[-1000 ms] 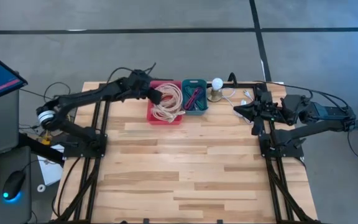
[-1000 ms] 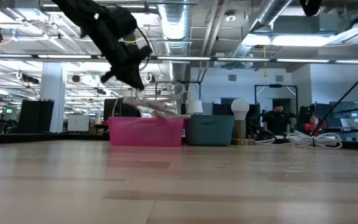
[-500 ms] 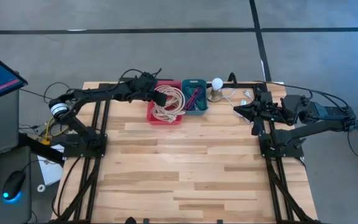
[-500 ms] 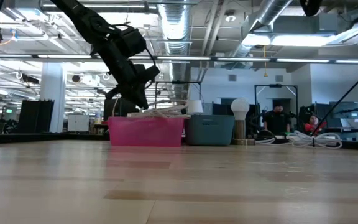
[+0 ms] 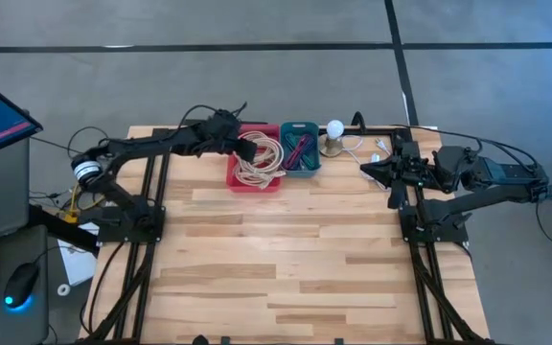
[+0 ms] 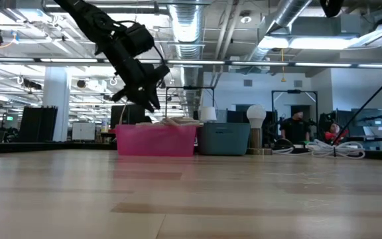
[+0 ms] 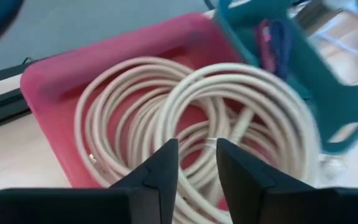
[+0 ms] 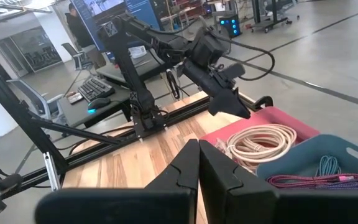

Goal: Pick & Place USB Port
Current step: Return to Home Position

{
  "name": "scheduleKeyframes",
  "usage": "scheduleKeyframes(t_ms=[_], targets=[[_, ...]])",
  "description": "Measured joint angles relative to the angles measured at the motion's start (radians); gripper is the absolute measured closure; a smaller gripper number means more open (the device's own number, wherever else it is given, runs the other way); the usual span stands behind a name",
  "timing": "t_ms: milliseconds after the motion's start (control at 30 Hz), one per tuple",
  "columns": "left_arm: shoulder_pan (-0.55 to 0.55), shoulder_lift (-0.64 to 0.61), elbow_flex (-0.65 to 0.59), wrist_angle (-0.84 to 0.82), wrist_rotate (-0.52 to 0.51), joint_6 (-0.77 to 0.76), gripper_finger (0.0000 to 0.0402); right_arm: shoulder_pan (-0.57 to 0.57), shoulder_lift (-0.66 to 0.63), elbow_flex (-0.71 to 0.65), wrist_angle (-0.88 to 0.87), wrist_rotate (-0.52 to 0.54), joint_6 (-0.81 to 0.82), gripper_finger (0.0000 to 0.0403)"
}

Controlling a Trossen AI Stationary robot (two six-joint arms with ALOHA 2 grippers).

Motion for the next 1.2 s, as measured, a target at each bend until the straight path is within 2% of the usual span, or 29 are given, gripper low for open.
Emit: scheduleKeyframes(t_ms=[233,333,467,733,900,1133,1200], targets=[[-0.013,-0.141,0.0,0.003,0.111,0.06,0.0297,0.0,-0.003,0.0,0.029,-0.002,-0.002,0.0403],[-0.052,-0.234,0.0,0.006,0.148,0.124,0.0305,0.0,-0.016,0.0,0.07,-0.006,-0.004,0.0403],[-0.128,-0.366,0.0,0.02,0.148,0.188,0.0315,0.0,-0.05,0.0,0.107,-0.03,-0.051,0.0403],[-0.315,-0.586,0.0,0.038,0.027,0.222,0.0329,0.001,-0.128,0.001,0.112,-0.082,-0.056,0.0403],[-0.405,-0.68,0.0,0.043,-0.034,0.224,0.0336,0.002,-0.161,0.001,0.116,-0.085,-0.056,0.0403],[-0.476,-0.761,0.0,0.05,-0.039,0.208,0.0344,0.002,-0.169,0.001,0.112,-0.074,-0.056,0.0403],[-0.48,-0.777,0.0,0.05,-0.043,0.163,0.0345,0.002,-0.17,0.001,0.108,-0.053,-0.046,0.0403]])
